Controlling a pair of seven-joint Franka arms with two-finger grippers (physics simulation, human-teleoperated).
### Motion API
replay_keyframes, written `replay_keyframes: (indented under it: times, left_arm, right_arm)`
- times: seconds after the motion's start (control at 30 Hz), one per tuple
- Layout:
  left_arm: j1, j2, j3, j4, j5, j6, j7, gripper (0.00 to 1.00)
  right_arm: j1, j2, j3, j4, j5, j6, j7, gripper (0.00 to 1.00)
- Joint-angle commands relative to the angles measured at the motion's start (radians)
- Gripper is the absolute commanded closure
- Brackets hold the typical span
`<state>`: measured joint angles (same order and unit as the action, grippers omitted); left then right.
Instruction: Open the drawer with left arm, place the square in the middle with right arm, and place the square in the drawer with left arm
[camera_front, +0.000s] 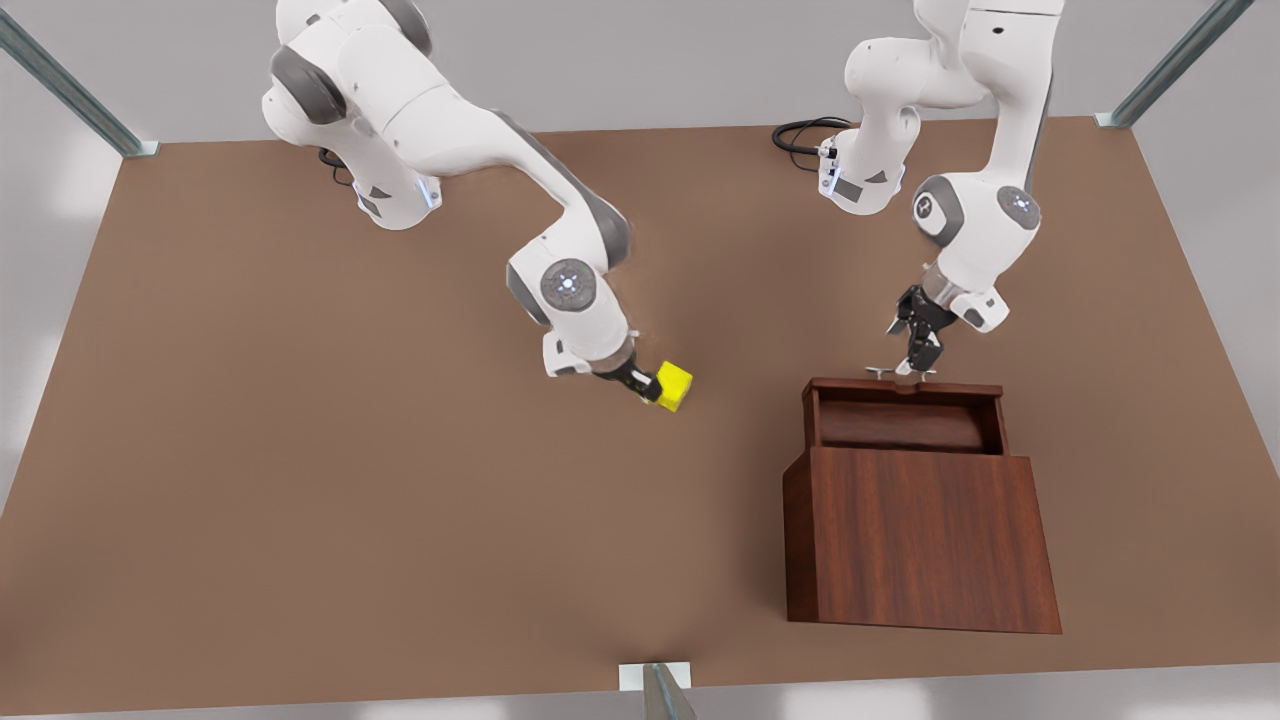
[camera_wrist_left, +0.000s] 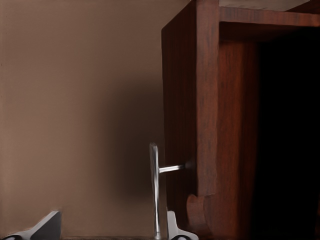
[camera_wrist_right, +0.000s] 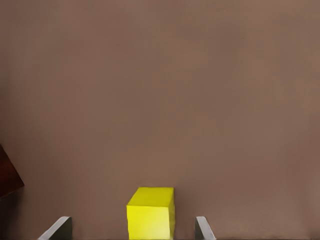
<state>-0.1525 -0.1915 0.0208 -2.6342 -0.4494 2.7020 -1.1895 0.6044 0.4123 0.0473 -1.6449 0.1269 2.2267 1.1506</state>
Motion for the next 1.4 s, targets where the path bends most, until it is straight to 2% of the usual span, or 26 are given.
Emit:
replay_keyframes:
  times: [0.0, 0.03, 0.07, 0.13, 0.17, 0.2, 0.23, 0.3, 0.4, 0.53, 0.6, 0.7, 0.93, 1.37]
  left_arm:
    - [-0.004, -0.026, -0.001, 0.002, -0.003, -0.019, -0.013, 0.0]
    - [-0.025, -0.075, 0.001, 0.017, -0.003, -0.057, -0.027, 0.0]
    - [-0.027, -0.098, 0.002, 0.075, 0.008, -0.108, -0.021, 0.0]
    - [-0.03, -0.057, -0.001, 0.226, 0.078, -0.228, 0.057, 0.0]
    - [-0.032, 0.013, -0.025, 0.335, 0.109, -0.269, 0.149, 0.0]
    - [-0.033, 0.076, -0.036, 0.432, 0.112, -0.327, 0.183, 0.0]
    - [-0.061, 0.185, -0.038, 0.601, 0.19, -0.437, 0.194, 0.0]
    - [-0.127, 0.36, -0.038, 0.88, 0.296, -0.592, 0.22, 0.0]
    - [-0.234, 0.586, -0.038, 1.198, 0.318, -0.784, 0.399, 0.0]
    - [-0.34, 0.659, -0.071, 1.218, 0.319, -0.811, 0.798, 0.0]
    - [-0.435, 0.695, -0.07, 1.215, 0.403, -0.806, 0.953, 0.0]
    - [-0.526, 0.745, -0.071, 1.175, 0.523, -0.736, 0.987, 0.0]
    - [-0.555, 0.747, -0.07, 0.93, 0.563, -0.453, 0.978, 0.0]
    - [-0.587, 0.827, -0.07, 0.915, 0.56, -0.395, 0.898, 0.0]
  right_arm:
    - [-0.032, -0.042, 0.0, -0.036, 0.0, -0.007, -0.064, 0.0]
    - [-0.141, -0.156, 0.0, -0.113, 0.002, -0.102, -0.164, 0.0]
    - [-0.279, -0.201, 0.002, -0.087, 0.005, -0.235, -0.415, 0.0]
    - [-0.495, -0.282, 0.0, -0.085, -0.006, -0.32, -0.914, 0.0]
    - [-0.592, -0.299, -0.001, -0.026, -0.012, -0.452, -1.089, 0.0]
    - [-0.635, -0.314, -0.001, 0.008, -0.056, -0.512, -1.126, 0.0]
    - [-0.637, -0.34, -0.02, 0.028, -0.154, -0.565, -1.161, 0.0]
    - [-0.641, -0.305, -0.023, 0.137, -0.156, -0.651, -1.158, 0.0]
    - [-0.69, -0.285, -0.027, 0.181, -0.141, -0.622, -1.19, 0.0]
    - [-0.669, -0.285, -0.007, 0.195, -0.141, -0.645, -1.192, 0.0]
    - [-0.673, -0.285, -0.009, 0.209, -0.139, -0.651, -1.192, 0.0]
    - [-0.666, -0.28, -0.007, 0.209, -0.148, -0.656, -1.194, 0.0]
    - [-0.68, -0.277, -0.023, 0.237, -0.124, -0.644, -1.19, 0.0]
    - [-0.69, -0.276, -0.027, 0.257, -0.102, -0.648, -1.192, 0.0]
